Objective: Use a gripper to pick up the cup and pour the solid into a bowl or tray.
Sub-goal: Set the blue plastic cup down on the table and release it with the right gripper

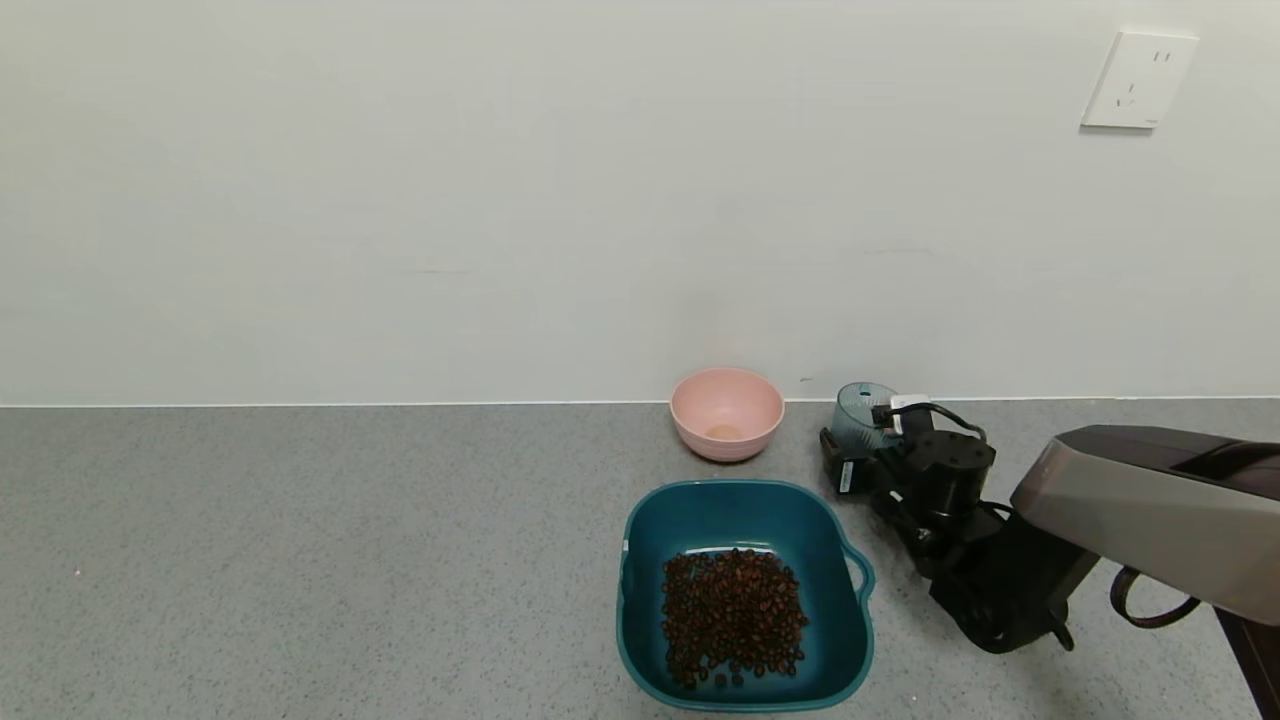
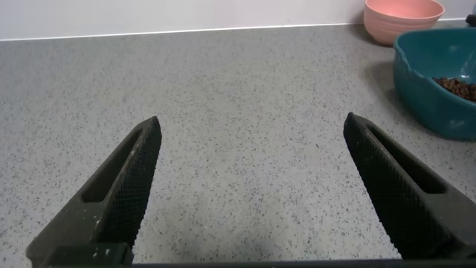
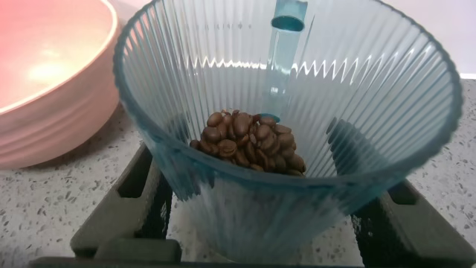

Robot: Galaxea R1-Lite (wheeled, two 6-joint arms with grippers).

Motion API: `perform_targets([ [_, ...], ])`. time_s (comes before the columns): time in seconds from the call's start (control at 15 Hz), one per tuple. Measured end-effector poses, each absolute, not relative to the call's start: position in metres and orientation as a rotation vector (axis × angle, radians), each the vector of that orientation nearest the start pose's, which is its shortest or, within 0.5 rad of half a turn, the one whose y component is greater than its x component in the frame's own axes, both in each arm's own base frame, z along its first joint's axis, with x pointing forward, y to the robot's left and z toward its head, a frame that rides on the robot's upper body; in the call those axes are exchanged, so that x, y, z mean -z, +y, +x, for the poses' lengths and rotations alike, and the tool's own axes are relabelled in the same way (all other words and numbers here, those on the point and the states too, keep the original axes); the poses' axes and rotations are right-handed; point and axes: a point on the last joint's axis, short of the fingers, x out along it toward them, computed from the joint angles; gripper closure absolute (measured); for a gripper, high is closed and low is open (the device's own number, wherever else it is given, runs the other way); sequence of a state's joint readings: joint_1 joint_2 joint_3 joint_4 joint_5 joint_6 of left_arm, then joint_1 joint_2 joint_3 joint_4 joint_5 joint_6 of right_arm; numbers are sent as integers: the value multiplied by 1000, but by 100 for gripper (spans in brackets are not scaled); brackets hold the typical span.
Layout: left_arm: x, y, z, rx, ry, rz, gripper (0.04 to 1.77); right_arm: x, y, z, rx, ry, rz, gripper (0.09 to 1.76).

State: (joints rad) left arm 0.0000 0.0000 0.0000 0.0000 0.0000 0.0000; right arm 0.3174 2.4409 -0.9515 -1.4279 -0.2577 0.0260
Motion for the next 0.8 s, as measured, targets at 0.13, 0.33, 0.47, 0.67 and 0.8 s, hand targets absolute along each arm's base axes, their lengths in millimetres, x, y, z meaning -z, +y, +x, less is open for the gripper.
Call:
perform_targets([
  [0.13,-75,0,-23,0,0,0,5,-19,127,400,-62,56,15,49],
  [0.33,-75,0,-23,0,0,0,5,-16,127,400,-62,55,16,49],
  [0.47,-75,0,-23,0,0,0,5,-16,126,400,-60,56,16,40],
  [0.67,-75,0,-23,0,0,0,5,-17,124,402,-57,51,18,31],
  [0.8,-75,0,-23,0,0,0,5,-16,123,402,-56,53,17,28],
])
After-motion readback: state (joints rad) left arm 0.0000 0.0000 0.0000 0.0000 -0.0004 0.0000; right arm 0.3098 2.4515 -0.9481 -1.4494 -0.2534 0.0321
